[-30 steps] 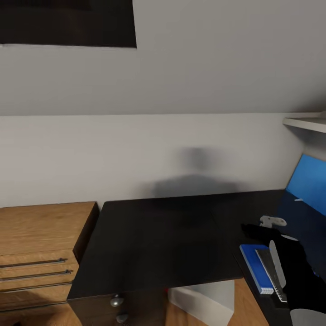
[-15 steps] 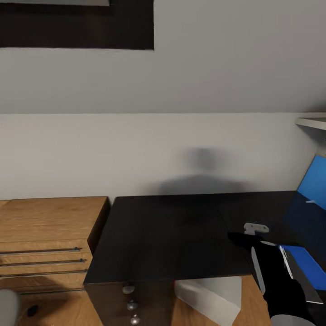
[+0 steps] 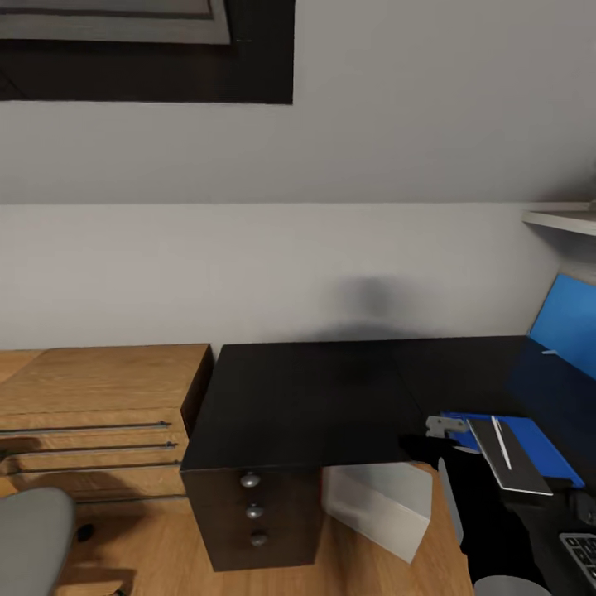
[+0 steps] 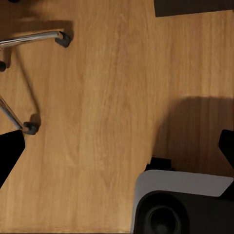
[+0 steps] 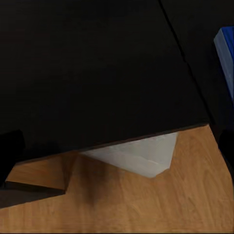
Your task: In the bedroom, organize the workspace by keeping the computer under the desk, ensuring the monitor is on the desk, placing the keyboard on the desk next to the monitor, placing the mouse on the desk next to the keyboard, moving the folder from the swivel chair onto the desk next to the mouse, stacking the notebook on top of the folder with the pen on top of the notebook, and positioning the swivel chair next to the desk.
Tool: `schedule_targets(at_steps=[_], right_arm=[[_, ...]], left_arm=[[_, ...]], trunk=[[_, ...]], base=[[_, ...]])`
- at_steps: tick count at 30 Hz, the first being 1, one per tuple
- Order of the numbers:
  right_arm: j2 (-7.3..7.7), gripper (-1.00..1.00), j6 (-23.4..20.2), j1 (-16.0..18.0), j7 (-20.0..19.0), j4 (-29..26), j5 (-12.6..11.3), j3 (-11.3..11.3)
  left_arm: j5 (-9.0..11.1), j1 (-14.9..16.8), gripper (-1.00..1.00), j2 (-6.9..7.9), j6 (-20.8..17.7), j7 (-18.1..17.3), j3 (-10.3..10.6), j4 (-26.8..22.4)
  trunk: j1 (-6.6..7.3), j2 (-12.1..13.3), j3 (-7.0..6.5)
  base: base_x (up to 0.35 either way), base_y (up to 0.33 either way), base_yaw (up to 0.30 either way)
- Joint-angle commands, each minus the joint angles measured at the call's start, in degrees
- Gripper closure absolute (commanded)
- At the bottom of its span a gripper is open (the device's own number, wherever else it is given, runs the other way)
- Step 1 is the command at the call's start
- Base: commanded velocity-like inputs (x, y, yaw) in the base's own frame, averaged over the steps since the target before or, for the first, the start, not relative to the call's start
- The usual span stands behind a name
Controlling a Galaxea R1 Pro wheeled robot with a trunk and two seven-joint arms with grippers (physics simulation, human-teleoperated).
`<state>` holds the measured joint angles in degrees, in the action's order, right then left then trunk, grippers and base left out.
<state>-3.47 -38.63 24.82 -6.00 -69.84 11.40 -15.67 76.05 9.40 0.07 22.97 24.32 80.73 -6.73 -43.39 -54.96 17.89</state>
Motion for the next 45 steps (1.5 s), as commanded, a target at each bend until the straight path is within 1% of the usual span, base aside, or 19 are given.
schedule_targets(at_steps=[1, 7, 14, 19, 20, 23, 24, 28, 29, 30, 31, 32, 35, 36, 38, 40, 43, 44, 45], right_arm=[[-0.13, -1.00, -0.23, 0.05, -0.59, 0.09, 0.62, -0.17], [-0.34, -1.00, -0.07, 0.05, -0.59, 2.04, 0.64, -0.16], [-0.39, -1.00, 3.49, -0.23, -0.53, 6.56, 0.64, -0.15], [-0.39, -1.00, 5.93, -1.01, -0.63, 10.11, 0.64, -0.13], [-0.39, -1.00, 6.61, -1.26, -0.68, 11.96, 0.66, -0.09], [-0.35, -1.00, 8.33, -1.48, -0.72, 15.11, 0.72, 0.12], [-0.30, -1.00, 10.05, -1.56, -0.72, 17.11, 0.76, 0.38], [-0.26, -1.00, 13.75, -1.65, -0.70, 20.86, 0.84, 0.83], [-0.23, -1.00, 17.73, -1.69, -0.63, 26.37, 1.05, 1.33], [-0.23, -1.00, 18.62, -1.69, -0.61, 27.52, 1.21, 1.56], [-0.22, -1.00, 20.61, -1.70, -0.51, 29.72, 1.74, 2.15], [-0.30, -1.00, 23.81, -1.70, 0.11, 32.84, 2.79, 2.98], [-0.36, -1.00, 26.91, -1.70, 1.45, 36.13, 3.54, 3.42], [-0.37, -1.00, 29.06, -1.70, 2.67, 38.64, 3.82, 3.59], [-0.38, -1.00, 31.52, -1.70, 3.98, 41.34, 4.04, 3.70], [-0.30, -1.00, 37.67, -1.71, 6.46, 46.93, 4.25, 3.83], [-0.18, -1.00, 42.68, -1.71, 8.00, 51.05, 4.33, 3.89], [-0.10, -1.00, 45.80, -1.71, 8.93, 53.79, 4.36, 3.92], [-0.05, -1.00, 47.47, -1.71, 9.42, 55.38, 4.37, 3.93]], left_arm=[[0.33, 0.03, -1.00, 0.04, 0.15, 0.37, 0.48, -0.09], [0.33, 0.04, -1.00, 0.13, 0.28, 0.37, 0.44, -0.08], [0.53, 0.06, -1.00, 0.33, 0.68, 0.37, 0.31, -0.05], [2.69, 0.06, -1.00, 0.88, 0.74, 0.36, 0.18, -0.04], [4.04, 0.06, -1.00, 1.03, 0.76, 0.33, 0.07, -0.04], [6.18, 0.07, -1.00, 1.27, 0.84, 0.28, -0.03, -0.04], [7.35, 0.06, -1.00, 1.42, 1.04, 0.25, -0.07, -0.04], [8.71, 0.08, -1.00, 1.58, 2.34, 0.04, -0.12, -0.04], [9.43, 0.06, -1.00, 1.66, 4.77, -0.26, -0.41, -0.04], [9.51, 0.07, -1.00, 1.68, 5.09, -0.29, -0.53, -0.04], [9.62, 0.06, -1.00, 1.76, 5.56, -0.34, -0.87, -0.04], [9.70, 0.08, -1.00, 1.92, 5.96, -0.38, -1.52, -0.04], [9.76, 0.07, -1.00, 2.02, 6.17, -0.40, -2.08, -0.04], [9.78, 0.08, -1.00, 2.06, 6.24, -0.40, -2.29, -0.04], [9.80, 0.08, -1.00, 2.14, 6.29, -0.41, -2.43, -0.04], [9.81, 0.06, -1.00, 2.24, 6.35, -0.41, -2.58, -0.04], [9.82, 0.03, -1.00, 2.27, 6.37, -0.42, -2.64, -0.04], [9.82, 0.05, -1.00, 2.28, 6.37, -0.42, -2.66, -0.04], [9.82, 0.06, -1.00, 2.27, 6.37, -0.42, -2.66, -0.04]], trunk=[[0.03, -0.06, 0.07], [0.03, -0.06, 0.07], [0.03, -0.06, 0.07], [0.03, -0.06, 0.07], [0.03, -0.06, 0.07], [0.03, -0.06, 0.06], [0.03, -0.06, 0.04], [0.03, -0.06, -0.06], [0.03, -0.06, -0.09], [0.03, -0.06, -0.12], [0.03, -0.06, -0.15], [0.03, -0.06, -0.18], [0.03, -0.06, -0.26], [0.03, -0.06, -0.28], [0.03, -0.06, -0.33], [0.03, -0.06, -0.37], [0.03, -0.06, -0.44], [0.03, -0.06, -0.46], [0.03, -0.06, -0.48]], base=[[-0.334, 0.002, 0.000], [-0.334, 0.001, 0.000], [-0.335, 0.000, 0.000], [-0.335, 0.000, 0.009], [-0.335, 0.000, 0.065], [-0.335, 0.000, 0.109], [-0.310, 0.000, 0.173], [-0.206, 0.000, 0.204], [-0.047, 0.000, 0.243], [-0.038, 0.000, 0.245], [-0.024, 0.000, 0.250], [-0.012, 0.000, 0.256], [-0.008, 0.000, 0.260], [-0.004, 0.000, 0.263], [-0.003, 0.000, 0.264], [-0.001, 0.000, 0.265], [-0.001, 0.000, 0.265], [0.000, 0.000, 0.265], [0.000, 0.000, 0.266]])
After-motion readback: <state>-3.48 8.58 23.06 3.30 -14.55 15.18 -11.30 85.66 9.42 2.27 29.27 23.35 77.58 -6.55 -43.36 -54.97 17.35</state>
